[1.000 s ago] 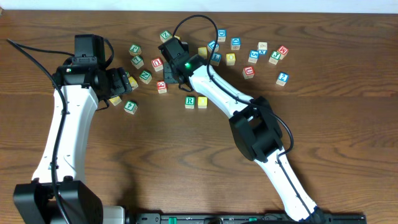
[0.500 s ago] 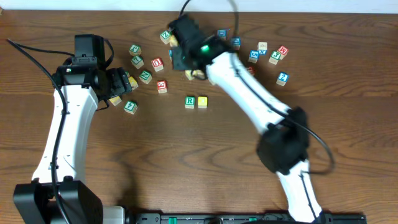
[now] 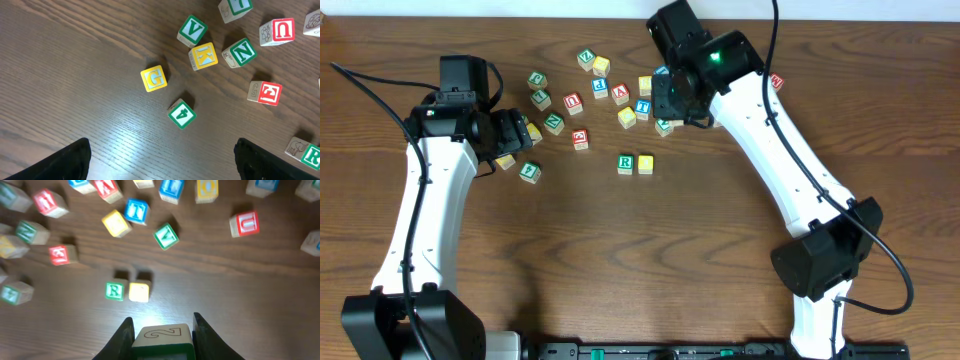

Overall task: Spell out ROBOT
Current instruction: 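Place the green B block right of the O block and release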

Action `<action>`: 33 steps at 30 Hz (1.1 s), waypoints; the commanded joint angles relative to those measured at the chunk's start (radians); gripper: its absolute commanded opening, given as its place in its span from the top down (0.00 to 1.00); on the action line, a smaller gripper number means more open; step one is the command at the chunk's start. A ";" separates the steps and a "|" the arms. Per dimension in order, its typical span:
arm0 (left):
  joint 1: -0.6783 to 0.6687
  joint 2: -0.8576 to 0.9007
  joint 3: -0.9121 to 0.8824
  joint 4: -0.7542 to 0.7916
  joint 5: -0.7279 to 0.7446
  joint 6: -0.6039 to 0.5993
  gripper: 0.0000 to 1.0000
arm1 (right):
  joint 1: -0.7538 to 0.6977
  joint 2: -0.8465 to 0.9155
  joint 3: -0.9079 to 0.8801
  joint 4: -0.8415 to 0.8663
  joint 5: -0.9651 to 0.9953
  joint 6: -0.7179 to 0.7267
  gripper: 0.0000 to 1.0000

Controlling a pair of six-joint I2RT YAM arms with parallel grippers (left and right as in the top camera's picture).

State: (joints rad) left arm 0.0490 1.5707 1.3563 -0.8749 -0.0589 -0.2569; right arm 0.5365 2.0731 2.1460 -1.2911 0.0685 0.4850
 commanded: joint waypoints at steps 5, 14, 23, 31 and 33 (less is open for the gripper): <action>0.002 -0.006 0.022 -0.002 -0.006 0.016 0.09 | -0.006 0.022 -0.215 0.098 0.007 0.043 0.81; 0.002 -0.006 0.022 0.001 -0.005 0.012 0.10 | 0.010 0.022 -0.445 0.314 0.000 0.082 0.83; 0.002 -0.002 0.022 0.015 -0.005 0.008 0.10 | 0.027 0.022 -0.598 0.512 0.005 0.134 0.85; 0.002 -0.002 0.022 0.016 -0.005 0.008 0.10 | 0.047 0.022 -0.647 0.603 0.057 0.148 0.82; 0.002 -0.002 0.022 0.016 -0.005 0.008 0.09 | 0.047 0.023 -0.661 0.628 0.061 0.148 0.81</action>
State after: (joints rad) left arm 0.0490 1.5707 1.3563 -0.8577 -0.0586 -0.2573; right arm 0.5785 2.0876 1.5101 -0.6880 0.0917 0.6151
